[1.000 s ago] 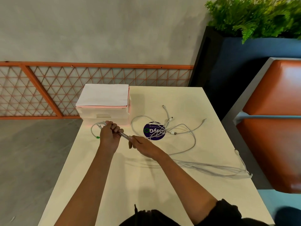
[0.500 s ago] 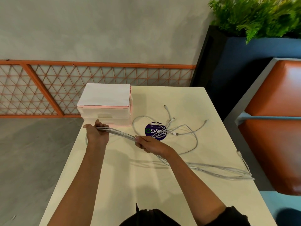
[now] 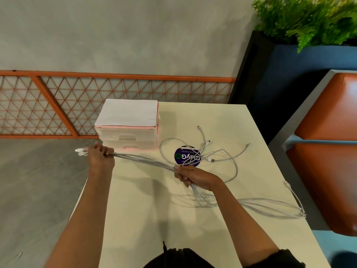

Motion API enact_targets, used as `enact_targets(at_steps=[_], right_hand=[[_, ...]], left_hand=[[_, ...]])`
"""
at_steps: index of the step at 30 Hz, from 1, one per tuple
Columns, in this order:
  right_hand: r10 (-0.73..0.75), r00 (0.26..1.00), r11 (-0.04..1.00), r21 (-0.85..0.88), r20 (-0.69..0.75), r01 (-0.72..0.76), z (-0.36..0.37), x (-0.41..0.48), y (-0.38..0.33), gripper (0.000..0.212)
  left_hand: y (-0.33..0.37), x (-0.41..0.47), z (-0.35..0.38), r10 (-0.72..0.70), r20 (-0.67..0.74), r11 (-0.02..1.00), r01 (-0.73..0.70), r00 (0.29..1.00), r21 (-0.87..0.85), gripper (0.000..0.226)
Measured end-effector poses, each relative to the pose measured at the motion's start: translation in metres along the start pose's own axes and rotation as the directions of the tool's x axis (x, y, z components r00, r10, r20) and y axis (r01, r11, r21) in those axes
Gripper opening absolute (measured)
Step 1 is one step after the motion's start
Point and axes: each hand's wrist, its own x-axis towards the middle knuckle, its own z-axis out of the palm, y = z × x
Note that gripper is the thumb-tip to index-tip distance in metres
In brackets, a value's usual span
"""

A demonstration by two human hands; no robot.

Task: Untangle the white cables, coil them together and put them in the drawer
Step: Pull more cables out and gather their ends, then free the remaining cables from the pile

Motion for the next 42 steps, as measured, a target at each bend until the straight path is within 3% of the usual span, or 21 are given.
enact_targets(at_steps=[5, 8, 10, 12, 14, 15, 18, 20, 21, 23, 25, 28, 31, 35, 42], right_hand=[[0.118, 0.993, 0.992, -0.045, 0.032, -0.116, 0.000, 0.002, 0.011, 0.040], [0.147, 0.988, 0.972, -0.181, -0.038, -0.152, -0.002, 0.007, 0.016, 0.039], [0.071, 0.979, 0.912, -0.386, -0.190, -0.141, -0.004, 0.021, 0.022, 0.031], [-0.092, 0.915, 0.828, -0.541, -0.393, -0.149, -0.005, 0.035, 0.027, 0.020], [-0.228, 0.833, 0.717, -0.666, -0.505, -0.207, -0.003, 0.042, 0.028, 0.028], [-0.228, 0.826, 0.673, -0.697, -0.515, -0.249, -0.003, 0.044, 0.025, 0.034], [-0.118, 0.876, 0.727, -0.641, -0.467, -0.244, -0.003, 0.047, 0.020, 0.037], [-0.143, 0.862, 0.777, -0.595, -0.486, -0.207, -0.003, 0.048, 0.021, 0.038], [-0.175, 0.845, 0.745, -0.628, -0.506, -0.222, -0.006, 0.049, 0.022, 0.042], [-0.194, 0.848, 0.505, -0.791, -0.494, -0.345, -0.013, 0.052, 0.027, 0.049], [-0.069, 0.853, 0.333, -0.818, -0.518, -0.470, -0.021, 0.055, 0.032, 0.046], [0.026, 0.831, 0.256, -0.800, -0.556, -0.543, -0.031, 0.057, 0.031, 0.038], [0.108, 0.827, 0.267, -0.786, -0.551, -0.558, -0.040, 0.055, 0.026, 0.049], [0.134, 0.854, 0.240, -0.819, -0.503, -0.521, -0.043, 0.051, 0.031, 0.027], [0.098, 0.849, 0.501, -0.712, -0.519, -0.492, -0.070, 0.038, -0.020, 0.027]], left_hand=[[-0.006, -0.001, 0.009, 0.039, 0.095, 0.982, -0.056, 0.995, 0.181, 0.039], [-0.012, -0.012, 0.019, 0.090, 0.088, 0.971, -0.107, 0.992, 0.216, 0.038], [-0.015, -0.022, 0.025, 0.130, 0.097, 0.964, -0.149, 0.987, 0.219, 0.041], [-0.018, -0.029, 0.029, 0.158, 0.116, 0.957, -0.181, 0.981, 0.226, 0.043], [-0.023, -0.034, 0.031, 0.166, 0.132, 0.951, -0.194, 0.977, 0.240, 0.043], [-0.026, -0.036, 0.031, 0.168, 0.138, 0.948, -0.198, 0.976, 0.248, 0.043], [-0.030, -0.038, 0.030, 0.167, 0.154, 0.941, -0.204, 0.974, 0.268, 0.043], [-0.029, -0.038, 0.030, 0.175, 0.165, 0.935, -0.216, 0.971, 0.280, 0.043], [-0.028, -0.038, 0.029, 0.183, 0.166, 0.932, -0.224, 0.969, 0.284, 0.043], [-0.027, -0.037, 0.028, 0.194, 0.162, 0.930, -0.234, 0.968, 0.285, 0.043], [-0.026, -0.035, 0.027, 0.195, 0.162, 0.929, -0.235, 0.967, 0.285, 0.043], [-0.026, -0.034, 0.027, 0.183, 0.158, 0.931, -0.222, 0.970, 0.290, 0.043], [-0.027, -0.034, 0.027, 0.167, 0.156, 0.933, -0.207, 0.974, 0.296, 0.043], [-0.031, -0.036, 0.027, 0.146, 0.154, 0.931, -0.189, 0.977, 0.314, 0.043], [-0.033, -0.038, 0.028, 0.095, 0.182, 0.932, -0.152, 0.979, 0.330, 0.041]])
